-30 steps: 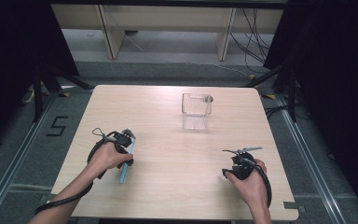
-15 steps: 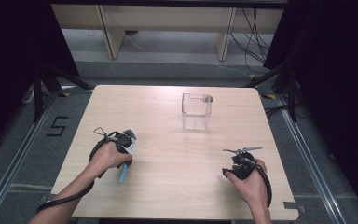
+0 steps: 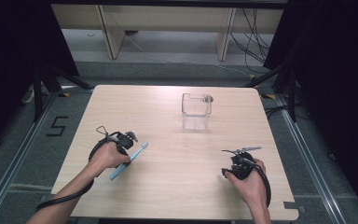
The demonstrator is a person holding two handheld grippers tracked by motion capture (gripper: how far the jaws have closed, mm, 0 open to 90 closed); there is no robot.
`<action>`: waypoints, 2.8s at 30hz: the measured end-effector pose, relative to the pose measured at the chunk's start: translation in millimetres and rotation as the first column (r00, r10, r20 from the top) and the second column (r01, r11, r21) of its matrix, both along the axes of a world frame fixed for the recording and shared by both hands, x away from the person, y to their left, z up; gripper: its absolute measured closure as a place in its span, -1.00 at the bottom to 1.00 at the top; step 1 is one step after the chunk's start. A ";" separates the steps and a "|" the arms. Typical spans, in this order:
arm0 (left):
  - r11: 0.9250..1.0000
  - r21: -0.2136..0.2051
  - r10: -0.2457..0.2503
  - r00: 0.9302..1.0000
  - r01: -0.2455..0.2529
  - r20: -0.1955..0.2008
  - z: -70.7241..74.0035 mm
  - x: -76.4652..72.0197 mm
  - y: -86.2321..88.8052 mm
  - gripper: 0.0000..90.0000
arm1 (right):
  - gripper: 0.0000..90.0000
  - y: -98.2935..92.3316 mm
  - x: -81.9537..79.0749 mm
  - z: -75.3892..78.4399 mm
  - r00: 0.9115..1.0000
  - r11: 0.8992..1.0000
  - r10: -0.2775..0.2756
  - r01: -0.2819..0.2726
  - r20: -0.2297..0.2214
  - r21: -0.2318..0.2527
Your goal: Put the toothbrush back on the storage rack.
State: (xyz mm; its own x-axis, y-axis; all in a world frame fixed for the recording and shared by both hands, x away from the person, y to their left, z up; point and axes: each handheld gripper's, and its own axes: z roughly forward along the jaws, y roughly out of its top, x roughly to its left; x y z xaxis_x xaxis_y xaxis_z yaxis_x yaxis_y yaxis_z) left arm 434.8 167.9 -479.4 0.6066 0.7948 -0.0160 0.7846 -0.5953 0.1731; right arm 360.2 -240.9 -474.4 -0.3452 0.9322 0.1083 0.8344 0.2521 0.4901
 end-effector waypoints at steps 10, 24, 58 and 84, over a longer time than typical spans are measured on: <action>0.995 -0.034 -0.092 0.994 0.095 0.059 -1.3 -0.4 7.6 0.74 | 0.22 2.5 1.0 -0.7 1.000 1.000 -0.013 0.013 -0.011 -0.002; 0.978 -0.142 -0.120 0.970 0.151 0.210 16.7 -11.0 14.9 0.74 | 0.27 8.0 2.7 -1.2 0.994 0.998 0.010 -0.016 0.108 0.054; 0.863 -0.446 0.029 0.859 0.236 0.512 11.5 -40.3 29.9 0.74 | 0.26 41.1 -2.7 -12.0 0.959 0.985 0.064 -0.106 0.275 0.140; 0.752 -0.575 0.175 0.742 0.323 0.647 9.3 -51.7 25.1 0.74 | 0.32 53.9 -2.2 -10.7 0.912 0.956 0.080 -0.185 0.403 0.227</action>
